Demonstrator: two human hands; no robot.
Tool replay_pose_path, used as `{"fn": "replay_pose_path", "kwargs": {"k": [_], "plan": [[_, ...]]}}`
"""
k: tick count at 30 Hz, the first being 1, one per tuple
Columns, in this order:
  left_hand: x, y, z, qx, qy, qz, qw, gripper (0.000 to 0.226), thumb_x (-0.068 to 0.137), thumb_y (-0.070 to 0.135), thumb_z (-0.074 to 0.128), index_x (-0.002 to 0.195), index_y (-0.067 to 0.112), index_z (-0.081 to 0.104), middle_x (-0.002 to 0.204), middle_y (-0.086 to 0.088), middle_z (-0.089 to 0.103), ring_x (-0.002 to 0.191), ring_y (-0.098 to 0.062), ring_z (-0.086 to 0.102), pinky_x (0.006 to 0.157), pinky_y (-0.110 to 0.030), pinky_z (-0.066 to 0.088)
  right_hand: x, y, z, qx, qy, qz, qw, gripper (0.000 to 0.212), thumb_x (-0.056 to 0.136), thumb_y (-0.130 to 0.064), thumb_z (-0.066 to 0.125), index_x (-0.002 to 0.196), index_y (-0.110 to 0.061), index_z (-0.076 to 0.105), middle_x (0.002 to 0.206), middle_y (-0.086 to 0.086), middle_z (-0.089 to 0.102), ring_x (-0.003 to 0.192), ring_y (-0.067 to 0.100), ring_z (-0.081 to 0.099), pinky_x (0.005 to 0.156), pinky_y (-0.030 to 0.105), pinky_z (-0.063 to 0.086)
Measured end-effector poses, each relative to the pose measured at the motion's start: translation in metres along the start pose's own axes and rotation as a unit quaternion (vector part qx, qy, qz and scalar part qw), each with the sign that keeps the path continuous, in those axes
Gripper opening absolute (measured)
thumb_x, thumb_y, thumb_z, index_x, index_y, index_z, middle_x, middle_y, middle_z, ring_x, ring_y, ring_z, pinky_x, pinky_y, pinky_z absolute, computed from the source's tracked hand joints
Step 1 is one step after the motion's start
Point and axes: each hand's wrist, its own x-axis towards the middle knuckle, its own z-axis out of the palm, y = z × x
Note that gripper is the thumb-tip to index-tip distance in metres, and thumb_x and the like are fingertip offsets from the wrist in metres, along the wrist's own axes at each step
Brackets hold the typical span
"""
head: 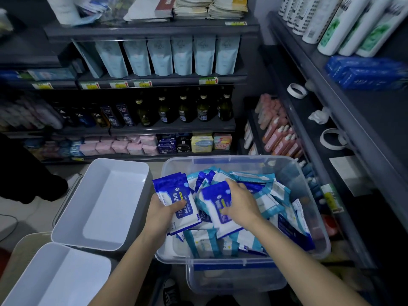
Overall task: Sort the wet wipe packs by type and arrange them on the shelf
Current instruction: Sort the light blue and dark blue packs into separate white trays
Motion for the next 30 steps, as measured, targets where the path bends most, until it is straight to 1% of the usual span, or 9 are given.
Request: {"fn": "replay_pose_path", "kwargs": {"k": [3, 5, 7, 10, 13, 16, 19, 24, 30], "plan": [[-0.003, 0.0, 0.0, 0.014, 0.007, 0.002, 1.0, 0.05, 0.075, 0.009, 0.079, 0.116, 0.015, 0.051, 0.101, -0.008, 0.071, 0.08, -0.025, 0.073, 0.062, -0.038, 0.059, -0.007, -0.004, 0.01, 0.088, 0.014, -0.029, 0.996, 0.066, 0.077, -0.009, 0.077, 0.136, -0.015, 0.047, 0.124, 0.005, 0.058, 0.112, 0.019, 0.057, 0.094, 0.036, 0.05], [-0.006, 0.002, -0.002, 0.016, 0.006, 0.012, 1.0, 0.05, 0.076, 0.009, 0.079, 0.116, 0.015, 0.051, 0.101, -0.008, 0.071, 0.08, -0.025, 0.073, 0.06, -0.037, 0.058, -0.01, -0.008, 0.011, 0.15, 0.022, -0.029, 0.988, 0.028, 0.077, -0.008, 0.076, 0.102, -0.007, 0.064, 0.093, 0.008, 0.067, 0.08, 0.013, 0.059, 0.075, 0.032, 0.053], [-0.007, 0.005, -0.005, 0.01, 0.002, 0.03, 0.999, 0.046, 0.077, 0.004, 0.077, 0.115, 0.013, 0.052, 0.101, -0.009, 0.072, 0.08, -0.026, 0.073, 0.063, -0.039, 0.059, -0.013, -0.016, 0.005, 0.224, 0.052, -0.02, 0.973, 0.01, 0.079, -0.006, 0.074, 0.083, -0.007, 0.064, 0.081, 0.013, 0.066, 0.067, 0.022, 0.057, 0.067, 0.033, 0.05], [-0.008, 0.011, -0.009, -0.003, -0.002, 0.056, 0.998, 0.044, 0.078, 0.001, 0.073, 0.116, 0.01, 0.054, 0.103, -0.013, 0.072, 0.083, -0.029, 0.072, 0.069, -0.045, 0.059, -0.022, -0.034, -0.02, 0.393, 0.102, -0.001, 0.914, 0.021, 0.082, 0.001, 0.068, 0.079, -0.02, 0.068, 0.082, 0.003, 0.073, 0.078, 0.025, 0.07, 0.071, 0.04, 0.058], [-0.014, 0.022, -0.007, -0.043, -0.041, 0.063, 0.996, 0.031, 0.086, 0.003, 0.065, 0.116, 0.012, 0.056, 0.103, -0.014, 0.072, 0.086, -0.032, 0.072, 0.072, -0.047, 0.059, -0.029, -0.051, -0.033, 0.524, 0.056, -0.003, 0.85, 0.02, 0.086, 0.001, 0.064, 0.082, -0.018, 0.067, 0.079, 0.001, 0.074, 0.071, 0.018, 0.072, 0.061, 0.033, 0.06], [-0.025, 0.033, -0.001, -0.102, -0.102, 0.049, 0.988, 0.021, 0.096, 0.017, 0.054, 0.116, 0.015, 0.058, 0.104, -0.013, 0.073, 0.089, -0.031, 0.071, 0.07, -0.042, 0.059, -0.03, -0.068, -0.016, 0.484, 0.046, 0.006, 0.874, 0.011, 0.089, -0.008, 0.062, 0.088, -0.017, 0.068, 0.085, 0.004, 0.074, 0.077, 0.024, 0.072, 0.071, 0.043, 0.06], [-0.028, 0.039, 0.001, -0.097, -0.133, 0.062, 0.984, 0.035, 0.095, 0.032, 0.051, 0.124, 0.014, 0.056, 0.111, -0.015, 0.07, 0.099, -0.035, 0.068, 0.075, -0.042, 0.058, -0.023, -0.083, 0.005, 0.453, 0.049, 0.03, 0.89, 0.018, 0.092, -0.024, 0.059, 0.108, -0.017, 0.063, 0.095, 0.003, 0.071, 0.084, 0.022, 0.07, 0.078, 0.046, 0.058], [-0.026, 0.046, -0.012, -0.064, -0.142, 0.104, 0.982, 0.041, 0.083, 0.016, 0.069, 0.122, 0.011, 0.057, 0.112, -0.015, 0.07, 0.101, -0.032, 0.068, 0.081, -0.042, 0.056, -0.021, -0.112, 0.023, 0.442, -0.002, -0.005, 0.897, 0.036, 0.095, -0.037, 0.05, 0.13, -0.029, 0.051, 0.123, -0.003, 0.063, 0.11, 0.015, 0.062, 0.094, 0.044, 0.052], [-0.016, 0.057, -0.058, -0.029, -0.035, 0.099, 0.994, 0.032, 0.078, 0.002, 0.074, 0.107, 0.01, 0.063, 0.098, -0.013, 0.074, 0.086, -0.031, 0.072, 0.072, -0.042, 0.06, -0.018, -0.143, 0.037, 0.5, -0.057, -0.02, 0.864, 0.027, 0.1, -0.018, 0.045, 0.096, -0.034, 0.067, 0.095, -0.004, 0.074, 0.091, 0.022, 0.071, 0.086, 0.047, 0.056]]}}
